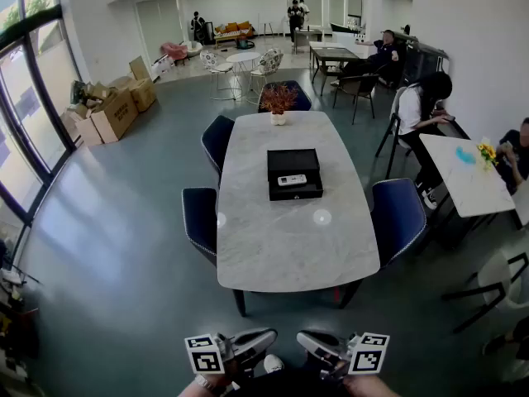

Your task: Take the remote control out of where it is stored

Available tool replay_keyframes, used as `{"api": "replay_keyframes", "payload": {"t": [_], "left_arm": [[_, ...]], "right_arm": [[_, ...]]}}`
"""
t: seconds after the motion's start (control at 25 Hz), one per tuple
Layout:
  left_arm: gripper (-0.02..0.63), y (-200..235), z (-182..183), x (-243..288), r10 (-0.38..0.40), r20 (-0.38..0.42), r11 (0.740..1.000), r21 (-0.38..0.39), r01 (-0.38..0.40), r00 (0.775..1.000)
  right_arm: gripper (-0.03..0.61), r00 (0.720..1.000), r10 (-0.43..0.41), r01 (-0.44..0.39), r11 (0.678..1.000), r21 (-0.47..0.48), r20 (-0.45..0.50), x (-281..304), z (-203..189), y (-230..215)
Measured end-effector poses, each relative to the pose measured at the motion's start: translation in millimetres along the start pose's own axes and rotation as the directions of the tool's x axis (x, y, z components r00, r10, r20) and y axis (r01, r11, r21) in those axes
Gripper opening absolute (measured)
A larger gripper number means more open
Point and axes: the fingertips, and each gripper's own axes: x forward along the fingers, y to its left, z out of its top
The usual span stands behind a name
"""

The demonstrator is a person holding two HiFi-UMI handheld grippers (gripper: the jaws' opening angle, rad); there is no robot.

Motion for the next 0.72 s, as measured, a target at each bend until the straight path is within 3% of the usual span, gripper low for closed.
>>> {"api": "replay_keyframes", "payload": {"t": [0.44, 0.72], "left_arm": [[0.005, -2.0, -3.6, 1.0, 0.002, -0.008, 1.000, 0.007, -0.002, 1.000], [0.005, 0.1, -2.9, -2.6, -0.003, 0.005, 1.000, -0.007, 0.003, 1.000]], "right_arm": [[0.009, 1.000, 0.001, -0.001, 1.000, -0.002, 0.005, -3.6, -1.4, 2.0], [0.009, 0.999, 0.016, -0.019, 0.998, 0.052, 0.049, -4.6, 4.5, -2.2]]}}
